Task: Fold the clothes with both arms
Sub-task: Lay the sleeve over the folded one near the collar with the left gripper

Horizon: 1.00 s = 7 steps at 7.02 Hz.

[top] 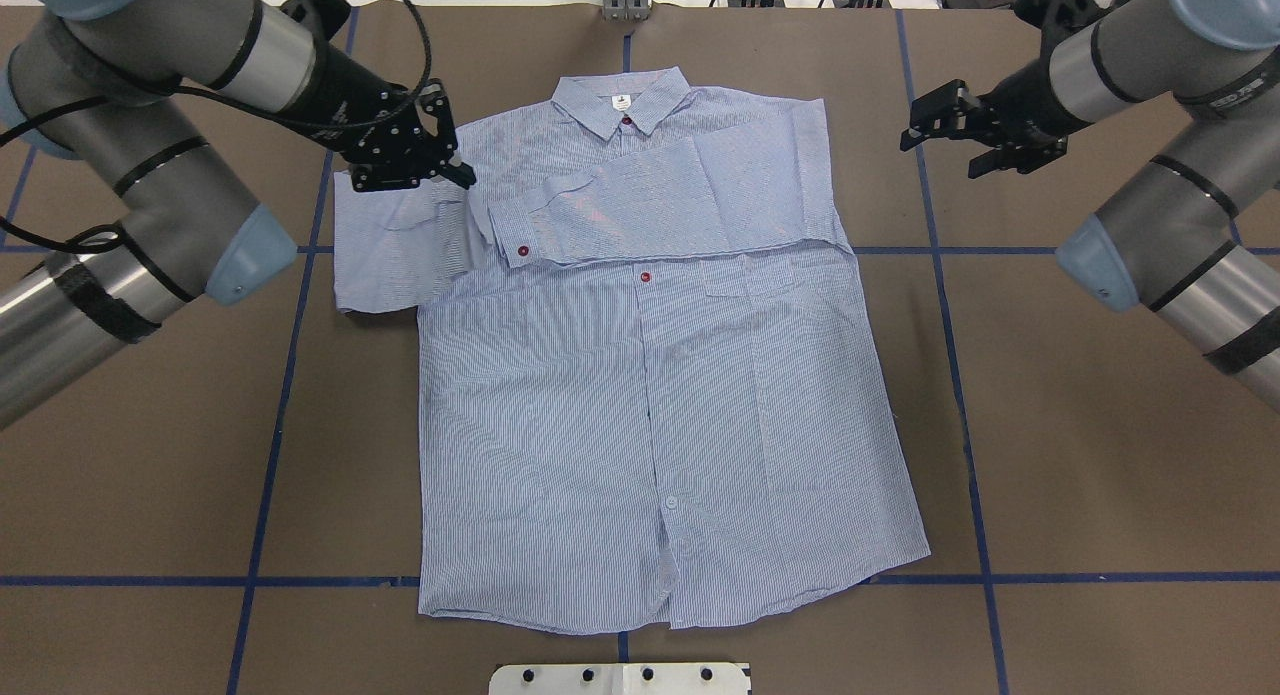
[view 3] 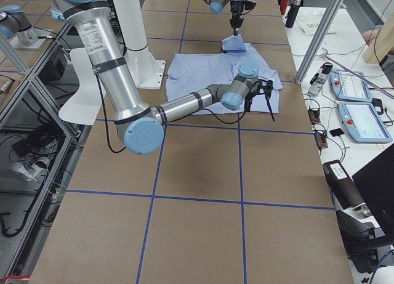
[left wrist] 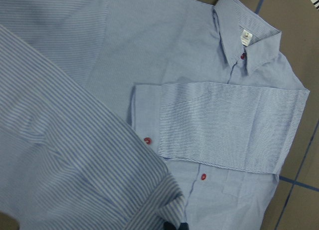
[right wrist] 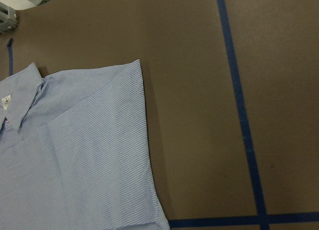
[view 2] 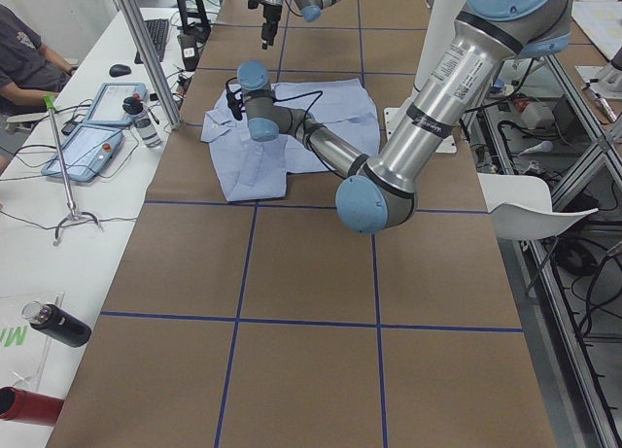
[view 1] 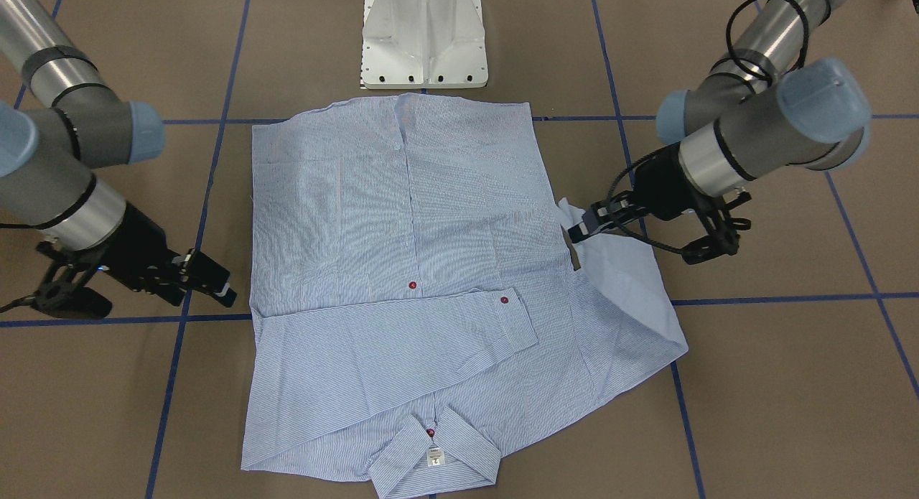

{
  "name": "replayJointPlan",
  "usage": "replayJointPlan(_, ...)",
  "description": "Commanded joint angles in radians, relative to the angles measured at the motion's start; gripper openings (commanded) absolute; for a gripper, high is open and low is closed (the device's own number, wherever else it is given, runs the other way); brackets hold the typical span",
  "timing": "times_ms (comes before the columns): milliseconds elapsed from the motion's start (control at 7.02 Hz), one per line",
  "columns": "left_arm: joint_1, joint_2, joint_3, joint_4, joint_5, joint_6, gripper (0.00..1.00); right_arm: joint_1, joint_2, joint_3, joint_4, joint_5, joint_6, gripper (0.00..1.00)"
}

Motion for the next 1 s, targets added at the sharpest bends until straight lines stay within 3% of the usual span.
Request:
replayJointPlan(0,0.062,-0.174,0.133,0.02,0.089,-0.071,0.0,0.046,-0.042,-0.001,0.0,0.026,-0.046,0.99)
replayJointPlan(428,0.116,-0.318,0.285,0.017,0.192,-0.097,0.0,0.055,-0.062,0.002,0.003,0.026,-0.058,0.99)
replayJointPlan(855,0.168,-0.352,0.31,0.009,0.271,-0.1,0.0,0.058,-0.068,0.002,0.003,0.026,-0.06,0.99)
